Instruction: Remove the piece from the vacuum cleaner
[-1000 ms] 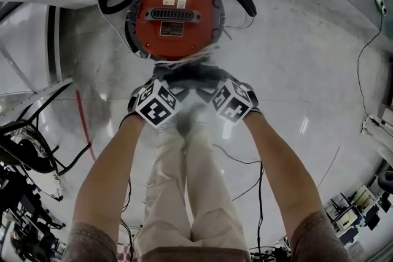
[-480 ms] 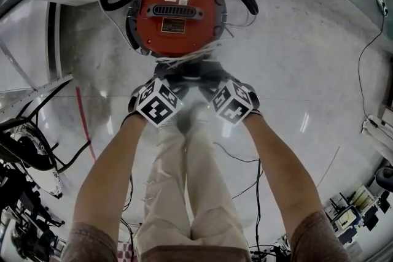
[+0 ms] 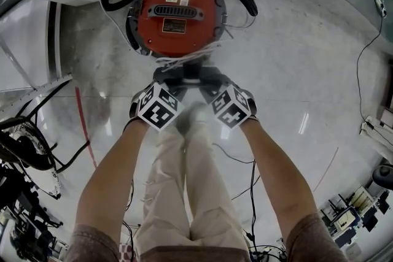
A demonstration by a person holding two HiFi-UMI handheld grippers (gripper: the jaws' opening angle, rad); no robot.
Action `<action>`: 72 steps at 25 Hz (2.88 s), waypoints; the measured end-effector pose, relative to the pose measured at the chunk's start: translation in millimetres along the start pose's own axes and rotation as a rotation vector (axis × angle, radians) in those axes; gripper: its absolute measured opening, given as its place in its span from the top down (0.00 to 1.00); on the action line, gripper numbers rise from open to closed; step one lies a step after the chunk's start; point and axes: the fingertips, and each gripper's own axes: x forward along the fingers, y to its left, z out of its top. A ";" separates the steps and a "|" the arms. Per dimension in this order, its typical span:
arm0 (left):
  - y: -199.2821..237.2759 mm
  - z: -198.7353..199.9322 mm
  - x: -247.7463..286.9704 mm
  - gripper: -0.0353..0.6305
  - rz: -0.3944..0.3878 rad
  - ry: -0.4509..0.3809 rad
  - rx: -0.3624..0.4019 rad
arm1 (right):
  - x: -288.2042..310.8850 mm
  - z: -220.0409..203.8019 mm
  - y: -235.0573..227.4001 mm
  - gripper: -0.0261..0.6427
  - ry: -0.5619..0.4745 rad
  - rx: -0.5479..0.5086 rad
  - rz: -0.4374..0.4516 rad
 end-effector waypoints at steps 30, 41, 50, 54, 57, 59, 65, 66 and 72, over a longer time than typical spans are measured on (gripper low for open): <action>-35.1 -23.3 -29.5 0.84 -0.002 -0.015 -0.080 | -24.9 -6.3 50.1 0.91 -0.047 0.037 0.005; -64.2 41.5 -151.4 0.84 0.025 -0.101 -0.079 | -142.1 68.2 66.6 0.90 -0.136 0.025 -0.042; -75.8 129.2 -287.0 0.84 0.091 -0.258 -0.059 | -270.7 169.4 59.0 0.89 -0.282 -0.041 -0.117; -95.6 162.4 -343.4 0.84 0.108 -0.318 0.009 | -332.0 199.4 70.5 0.89 -0.358 -0.058 -0.133; -110.3 184.5 -380.1 0.83 0.107 -0.358 0.058 | -373.3 216.9 74.6 0.88 -0.424 -0.063 -0.140; -119.5 199.1 -401.3 0.82 0.078 -0.390 0.075 | -398.8 229.6 74.2 0.87 -0.490 -0.043 -0.135; -136.1 226.0 -462.2 0.81 0.083 -0.497 0.172 | -457.5 264.3 90.1 0.85 -0.659 0.048 -0.066; -139.5 230.5 -471.1 0.81 0.087 -0.519 0.186 | -467.7 268.4 93.1 0.85 -0.685 0.055 -0.067; -165.0 240.6 -515.8 0.82 0.091 -0.673 0.193 | -516.6 287.6 115.9 0.83 -0.832 0.090 -0.114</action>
